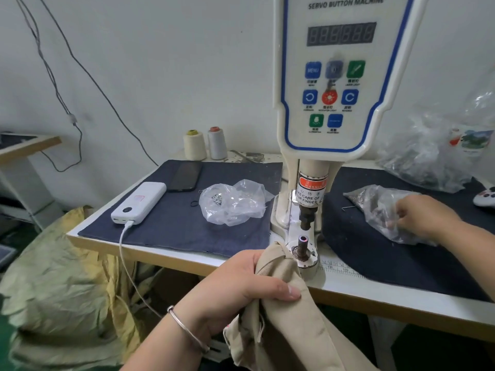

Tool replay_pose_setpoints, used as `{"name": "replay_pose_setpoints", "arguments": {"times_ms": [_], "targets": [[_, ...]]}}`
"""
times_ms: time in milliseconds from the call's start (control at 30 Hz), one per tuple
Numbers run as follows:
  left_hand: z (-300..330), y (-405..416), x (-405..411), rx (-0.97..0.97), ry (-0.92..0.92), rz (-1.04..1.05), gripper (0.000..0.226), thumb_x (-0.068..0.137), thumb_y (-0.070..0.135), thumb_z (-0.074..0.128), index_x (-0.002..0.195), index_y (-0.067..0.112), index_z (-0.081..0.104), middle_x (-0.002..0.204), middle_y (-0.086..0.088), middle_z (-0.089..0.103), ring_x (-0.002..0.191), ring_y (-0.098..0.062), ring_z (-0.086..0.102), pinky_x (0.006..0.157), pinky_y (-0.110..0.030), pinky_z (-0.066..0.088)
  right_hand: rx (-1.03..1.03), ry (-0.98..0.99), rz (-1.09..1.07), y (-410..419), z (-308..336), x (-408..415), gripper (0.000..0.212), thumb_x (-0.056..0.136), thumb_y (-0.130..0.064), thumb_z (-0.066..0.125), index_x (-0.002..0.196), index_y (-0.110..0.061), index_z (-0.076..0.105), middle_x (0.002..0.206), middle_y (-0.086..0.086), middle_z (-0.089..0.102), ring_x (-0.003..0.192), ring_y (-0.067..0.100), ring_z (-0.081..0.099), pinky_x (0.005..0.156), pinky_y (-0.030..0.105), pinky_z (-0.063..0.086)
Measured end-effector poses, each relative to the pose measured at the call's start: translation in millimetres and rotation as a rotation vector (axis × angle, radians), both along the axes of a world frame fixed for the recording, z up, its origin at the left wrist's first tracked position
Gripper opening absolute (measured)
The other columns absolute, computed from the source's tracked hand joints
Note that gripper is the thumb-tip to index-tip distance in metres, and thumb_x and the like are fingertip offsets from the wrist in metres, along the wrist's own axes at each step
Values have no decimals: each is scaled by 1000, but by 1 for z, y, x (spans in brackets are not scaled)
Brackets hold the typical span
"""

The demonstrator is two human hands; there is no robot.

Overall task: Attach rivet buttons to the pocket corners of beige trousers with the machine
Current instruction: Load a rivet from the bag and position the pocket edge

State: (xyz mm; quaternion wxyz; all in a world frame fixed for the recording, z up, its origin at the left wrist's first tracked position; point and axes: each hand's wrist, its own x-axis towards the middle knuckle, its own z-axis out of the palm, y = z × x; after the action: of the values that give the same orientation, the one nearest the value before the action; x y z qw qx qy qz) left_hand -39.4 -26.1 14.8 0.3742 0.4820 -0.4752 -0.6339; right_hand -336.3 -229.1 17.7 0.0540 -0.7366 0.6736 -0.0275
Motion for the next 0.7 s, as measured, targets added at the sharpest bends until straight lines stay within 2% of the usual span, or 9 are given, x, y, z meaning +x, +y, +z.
{"name": "replay_pose_setpoints", "arguments": {"times_ms": [167,300,433,567,700], "targets": [[-8,-3,0,8,24,-7,53,66,12,79,109,-13,62,116,-37,64,94,-34,67,91,-42,54,22,-11,-37,-7,-4,-2,19,83,-22,69,65,-26,65,74,-6,56,66,10,51,51,25,33],[-10,-7,-1,13,24,-6,50,64,13,80,104,-12,62,99,-25,69,88,-30,68,82,-35,56,-30,-29,-94,-9,-9,1,11,80,-17,68,71,-23,70,82,1,62,76,22,58,60,29,42],[-10,-9,-4,18,29,-10,44,66,11,79,99,-13,62,93,-21,70,83,-26,69,74,-31,56,-23,-20,-146,-8,-12,4,11,85,-10,62,81,-16,71,88,6,64,83,27,60,67,30,45],[-9,-9,-7,19,35,-9,46,66,12,79,99,-13,63,96,-23,70,86,-29,68,79,-33,56,118,17,-222,-10,-9,7,28,88,-10,60,115,-4,64,115,14,61,106,34,59,87,38,48],[-9,-7,-8,14,21,-3,47,66,12,79,101,-14,62,98,-25,69,87,-31,67,81,-35,54,119,24,-176,-7,-8,6,24,95,-20,56,113,-7,65,119,13,59,113,33,56,95,38,46]]}}
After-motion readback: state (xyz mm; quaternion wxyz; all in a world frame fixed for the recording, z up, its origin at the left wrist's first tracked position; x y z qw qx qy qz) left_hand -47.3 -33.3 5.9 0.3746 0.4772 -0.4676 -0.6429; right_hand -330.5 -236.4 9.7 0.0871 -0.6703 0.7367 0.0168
